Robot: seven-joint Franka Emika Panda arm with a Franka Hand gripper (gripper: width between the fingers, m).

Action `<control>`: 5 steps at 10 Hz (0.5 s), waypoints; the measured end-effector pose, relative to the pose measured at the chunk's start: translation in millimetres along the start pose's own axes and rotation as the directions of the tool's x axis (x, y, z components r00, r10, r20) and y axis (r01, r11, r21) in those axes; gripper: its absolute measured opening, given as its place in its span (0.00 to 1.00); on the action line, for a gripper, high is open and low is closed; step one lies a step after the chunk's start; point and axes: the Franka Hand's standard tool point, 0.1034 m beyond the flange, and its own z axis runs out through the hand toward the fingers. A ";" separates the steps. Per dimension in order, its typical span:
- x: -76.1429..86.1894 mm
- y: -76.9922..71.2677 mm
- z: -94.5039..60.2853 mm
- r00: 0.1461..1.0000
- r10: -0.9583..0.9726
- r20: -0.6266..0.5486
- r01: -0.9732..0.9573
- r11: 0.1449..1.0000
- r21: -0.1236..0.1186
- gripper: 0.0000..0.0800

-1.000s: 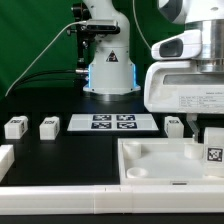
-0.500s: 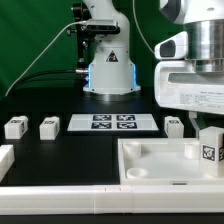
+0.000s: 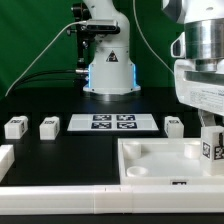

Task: Assemble one leg

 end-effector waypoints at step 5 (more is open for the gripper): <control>-0.2 0.2 0.2 0.963 -0.271 -0.002 0.271 0.963 -0.002 0.81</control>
Offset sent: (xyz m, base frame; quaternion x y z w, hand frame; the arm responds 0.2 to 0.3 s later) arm -0.0006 -0.0012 -0.0016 -0.0084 0.0056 -0.0285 0.9995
